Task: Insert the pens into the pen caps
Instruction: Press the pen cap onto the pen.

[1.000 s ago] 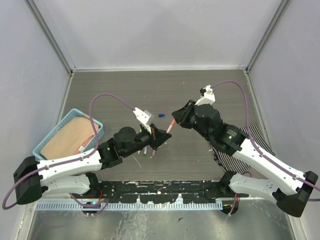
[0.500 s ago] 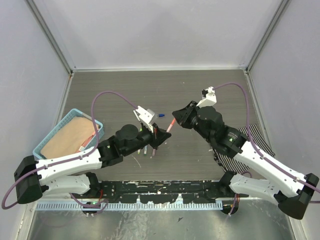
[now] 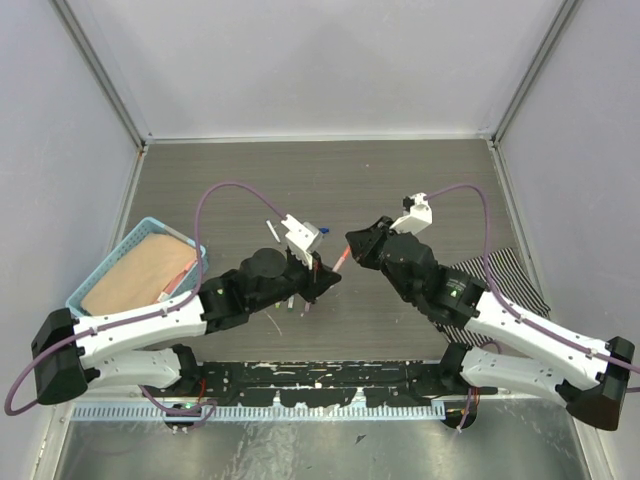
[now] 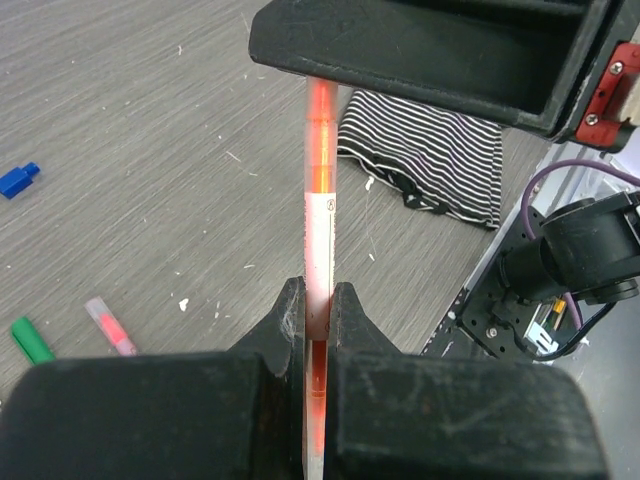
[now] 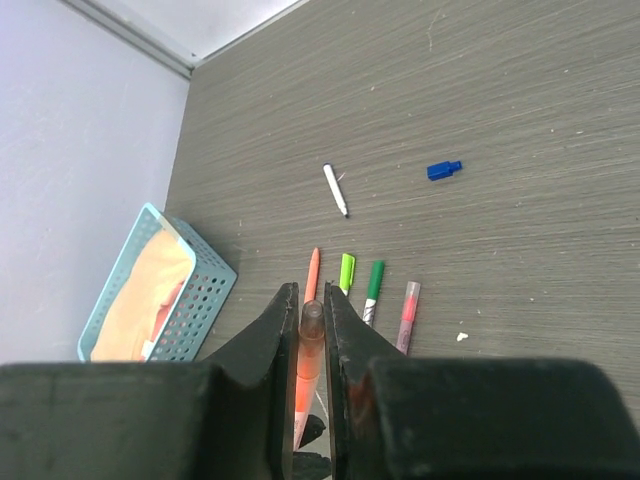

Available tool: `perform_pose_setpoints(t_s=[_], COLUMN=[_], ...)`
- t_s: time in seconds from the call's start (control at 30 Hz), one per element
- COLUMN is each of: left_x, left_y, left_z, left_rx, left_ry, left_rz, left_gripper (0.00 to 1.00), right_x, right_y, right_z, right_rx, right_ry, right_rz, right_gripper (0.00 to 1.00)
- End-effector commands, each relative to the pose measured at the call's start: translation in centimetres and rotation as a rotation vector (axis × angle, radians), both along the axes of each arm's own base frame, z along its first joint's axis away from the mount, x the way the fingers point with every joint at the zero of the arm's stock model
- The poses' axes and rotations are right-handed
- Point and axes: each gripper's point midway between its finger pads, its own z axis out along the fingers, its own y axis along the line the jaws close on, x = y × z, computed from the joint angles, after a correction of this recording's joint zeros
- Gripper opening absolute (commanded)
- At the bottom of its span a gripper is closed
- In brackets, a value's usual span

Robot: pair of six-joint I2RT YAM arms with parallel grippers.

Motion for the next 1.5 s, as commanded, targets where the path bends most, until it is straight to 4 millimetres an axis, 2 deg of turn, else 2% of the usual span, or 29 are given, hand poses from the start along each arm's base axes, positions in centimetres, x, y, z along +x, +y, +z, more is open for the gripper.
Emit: perform_pose_setpoints(t_s=[0.0, 0.17, 0.33, 0.43, 0.87, 1.03, 1.13, 1.23, 1.37, 1.47], left_x=[2.2, 2.6, 2.4, 2.5, 3.2, 3.3, 3.2, 2.8, 1.8, 1.3], left_y=[-1.0, -0.5, -1.2, -1.3, -0.3, 0.0, 0.0, -0.1, -0.4, 0.0], left_z=[10.7, 13.1, 15.3, 16.3, 19.2, 19.4, 19.1, 18.6, 16.7, 15.4], left_rx=[-0.282, -0.333, -0.383, -0.411, -0.507, -0.508, -0.506, -0.49, -0.463, -0.439], left_ry=[-0.138, -0.168, -0.178, -0.188, -0.213, -0.221, -0.219, -0.217, -0.203, -0.183], left_rz=[0.077, 0.111, 0.083, 0.089, 0.156, 0.163, 0.165, 0.14, 0.079, 0.07], left_gripper=[0.0, 0.0, 0.0, 0.0, 0.0, 0.0, 0.0, 0.0, 0.0, 0.0], right_x=[-4.1, -6.0, -8.0, -9.1, -12.6, -13.7, -14.1, -13.9, -12.7, -11.9], right_y=[1.6, 2.4, 3.0, 3.6, 5.4, 6.6, 6.8, 6.5, 6.1, 5.5], right_z=[-4.9, -6.8, -8.6, -9.0, -11.4, -11.2, -11.8, -10.9, -7.2, -5.2], right_rx=[-0.105, -0.128, -0.14, -0.142, -0.136, -0.121, -0.127, -0.132, -0.137, -0.166], right_ry=[0.116, 0.151, 0.175, 0.176, 0.218, 0.202, 0.212, 0.196, 0.107, 0.067], right_rz=[0.128, 0.151, 0.172, 0.188, 0.234, 0.282, 0.283, 0.276, 0.252, 0.218], right_gripper=[0.01, 0.01, 0.01, 0.01, 0.01, 0.01, 0.01, 0.01, 0.01, 0.0])
